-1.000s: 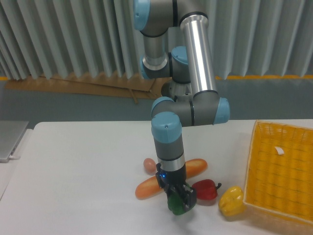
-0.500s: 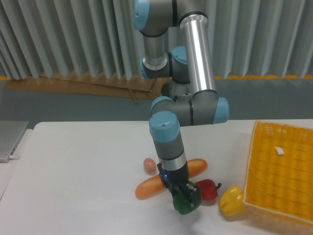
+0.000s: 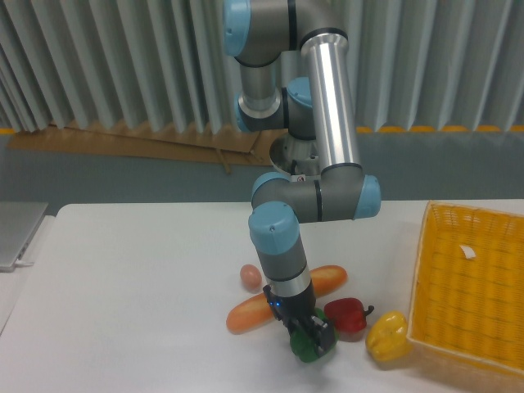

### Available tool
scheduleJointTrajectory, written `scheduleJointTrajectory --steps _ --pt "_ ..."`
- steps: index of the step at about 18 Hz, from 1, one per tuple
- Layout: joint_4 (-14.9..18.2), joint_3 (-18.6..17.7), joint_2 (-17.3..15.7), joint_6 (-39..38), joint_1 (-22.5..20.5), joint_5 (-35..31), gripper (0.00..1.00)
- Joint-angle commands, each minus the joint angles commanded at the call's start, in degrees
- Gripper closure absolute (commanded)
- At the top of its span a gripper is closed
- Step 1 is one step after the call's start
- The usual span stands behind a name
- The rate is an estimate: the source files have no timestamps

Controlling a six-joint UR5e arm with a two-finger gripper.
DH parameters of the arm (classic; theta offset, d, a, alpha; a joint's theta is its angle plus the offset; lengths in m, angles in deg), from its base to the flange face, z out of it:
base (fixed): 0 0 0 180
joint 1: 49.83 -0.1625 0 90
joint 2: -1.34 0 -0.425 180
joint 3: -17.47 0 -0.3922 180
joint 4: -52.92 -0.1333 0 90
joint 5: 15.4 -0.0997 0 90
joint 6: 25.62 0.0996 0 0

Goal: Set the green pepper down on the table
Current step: 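Lower the green pepper onto the table beside the red pepper, then open the gripper to release the green pepper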

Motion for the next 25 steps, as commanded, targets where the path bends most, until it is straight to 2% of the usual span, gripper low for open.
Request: scheduleJointTrajectory --steps 4,5,7,8,14,16,20,21,25 --pt "0.0 0.0 -0.1 -0.7 0.4 -0.1 0.36" --pt "0.0 0.0 -0.2 -0.7 0.5 -0.1 0.32" --pt "0.0 0.0 -0.3 -0.7 0.5 -0.2 0.20" --pt "0.1 0.0 -0.4 -0.5 0.5 -0.5 0.00" --pt "0.0 0.1 -0.9 -0.2 1.0 -1.4 0.00" --pt "0.0 0.1 -2.2 -0.1 1.0 -1.3 0.00" --pt "0.6 -1.0 -6.9 2.9 0.7 -1.4 0.00" --pt "1.2 -1.3 -7.9 4.5 0.6 -1.3 0.00" --pt "8.6 -1.4 -10.9 12.5 0.5 -1.8 0.00"
